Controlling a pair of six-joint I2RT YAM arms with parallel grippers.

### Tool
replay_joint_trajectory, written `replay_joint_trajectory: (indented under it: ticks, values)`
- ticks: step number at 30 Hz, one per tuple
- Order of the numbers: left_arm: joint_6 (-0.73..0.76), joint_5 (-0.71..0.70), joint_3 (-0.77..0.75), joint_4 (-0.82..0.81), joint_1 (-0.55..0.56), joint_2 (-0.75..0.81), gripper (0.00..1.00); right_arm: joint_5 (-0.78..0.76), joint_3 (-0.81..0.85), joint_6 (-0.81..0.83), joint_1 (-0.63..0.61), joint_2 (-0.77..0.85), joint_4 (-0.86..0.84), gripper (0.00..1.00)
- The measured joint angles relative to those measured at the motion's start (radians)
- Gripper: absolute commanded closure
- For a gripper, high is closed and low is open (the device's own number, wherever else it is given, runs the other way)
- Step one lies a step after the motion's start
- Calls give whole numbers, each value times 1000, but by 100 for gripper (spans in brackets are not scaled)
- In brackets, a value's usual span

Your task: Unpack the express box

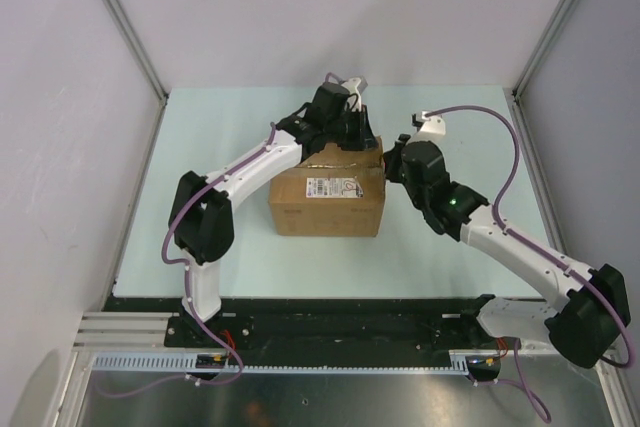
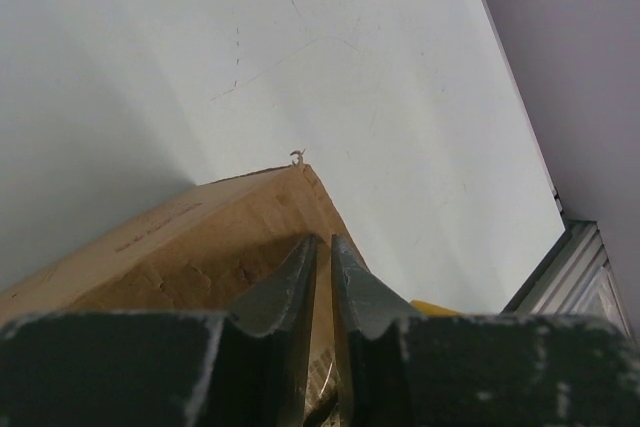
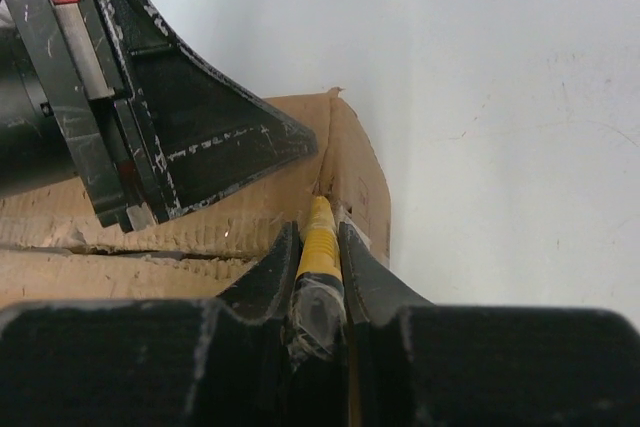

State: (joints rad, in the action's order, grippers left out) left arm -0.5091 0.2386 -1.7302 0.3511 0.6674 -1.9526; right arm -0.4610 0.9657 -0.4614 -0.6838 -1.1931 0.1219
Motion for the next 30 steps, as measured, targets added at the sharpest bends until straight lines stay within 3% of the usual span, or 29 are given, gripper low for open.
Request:
replay_joint_trajectory:
  ticks: [30]
  values:
    - [-40, 3, -8, 80, 23, 11, 84, 2, -81, -45, -90, 198, 129, 100]
